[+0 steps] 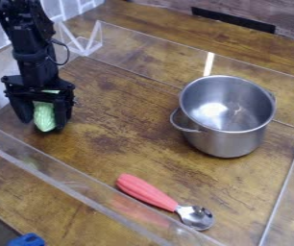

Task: Put the green object in the silver pot

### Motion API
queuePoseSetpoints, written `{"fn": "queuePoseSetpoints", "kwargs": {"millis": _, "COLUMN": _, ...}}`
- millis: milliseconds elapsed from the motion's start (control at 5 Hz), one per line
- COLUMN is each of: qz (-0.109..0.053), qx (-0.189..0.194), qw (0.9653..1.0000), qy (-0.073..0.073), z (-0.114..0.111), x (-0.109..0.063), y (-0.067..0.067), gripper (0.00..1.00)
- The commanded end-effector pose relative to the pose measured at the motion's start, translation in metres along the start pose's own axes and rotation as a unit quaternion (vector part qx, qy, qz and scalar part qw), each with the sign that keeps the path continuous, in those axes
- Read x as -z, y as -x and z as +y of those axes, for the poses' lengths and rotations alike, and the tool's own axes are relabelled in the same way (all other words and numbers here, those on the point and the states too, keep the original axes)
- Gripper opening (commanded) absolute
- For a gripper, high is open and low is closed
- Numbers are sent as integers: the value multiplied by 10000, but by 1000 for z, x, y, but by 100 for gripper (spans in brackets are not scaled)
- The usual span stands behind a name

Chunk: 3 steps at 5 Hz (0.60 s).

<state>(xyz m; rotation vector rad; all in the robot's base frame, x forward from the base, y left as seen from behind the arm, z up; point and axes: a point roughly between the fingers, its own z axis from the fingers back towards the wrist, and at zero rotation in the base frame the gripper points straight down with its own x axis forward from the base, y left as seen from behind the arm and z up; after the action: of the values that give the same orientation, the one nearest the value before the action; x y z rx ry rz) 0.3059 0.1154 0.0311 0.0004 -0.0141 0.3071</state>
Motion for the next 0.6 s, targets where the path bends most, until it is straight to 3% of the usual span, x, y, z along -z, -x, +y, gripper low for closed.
{"fn": "queuePoseSetpoints", "kwargs": {"millis": 0, "qz": -305, "qx": -26, "qw": 9995, "qy": -6, "z": 8, "x": -12, "y": -13, "gripper": 100}}
{"fn": "queuePoseSetpoints", "kwargs": {"millis": 200, "qz": -309, "qx": 6, "qw": 9995, "qy": -8, "z": 15, "x": -12, "y": -17, "gripper": 100}}
{"fn": "queuePoseSetpoints", "kwargs": {"millis": 400, "qz": -299, "qx": 124, "qw": 9995, "qy": -16, "z": 4, "x": -14, "y": -24, "gripper": 100}}
